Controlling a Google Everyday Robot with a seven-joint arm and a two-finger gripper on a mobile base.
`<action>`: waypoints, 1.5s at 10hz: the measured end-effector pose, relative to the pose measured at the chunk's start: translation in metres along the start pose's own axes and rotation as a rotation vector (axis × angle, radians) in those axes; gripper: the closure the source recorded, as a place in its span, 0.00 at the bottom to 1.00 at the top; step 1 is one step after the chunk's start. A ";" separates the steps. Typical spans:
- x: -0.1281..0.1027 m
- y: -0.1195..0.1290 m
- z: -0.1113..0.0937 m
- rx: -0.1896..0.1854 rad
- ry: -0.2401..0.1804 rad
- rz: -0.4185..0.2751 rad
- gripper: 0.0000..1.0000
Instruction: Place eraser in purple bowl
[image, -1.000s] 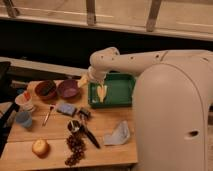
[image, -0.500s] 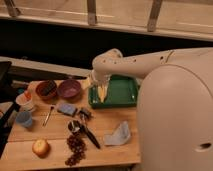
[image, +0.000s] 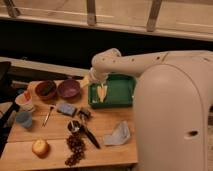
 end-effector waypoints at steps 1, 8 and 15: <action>-0.015 0.014 0.011 -0.022 -0.005 -0.018 0.21; -0.099 0.104 0.085 -0.270 -0.035 -0.131 0.21; -0.098 0.103 0.094 -0.313 -0.050 -0.140 0.21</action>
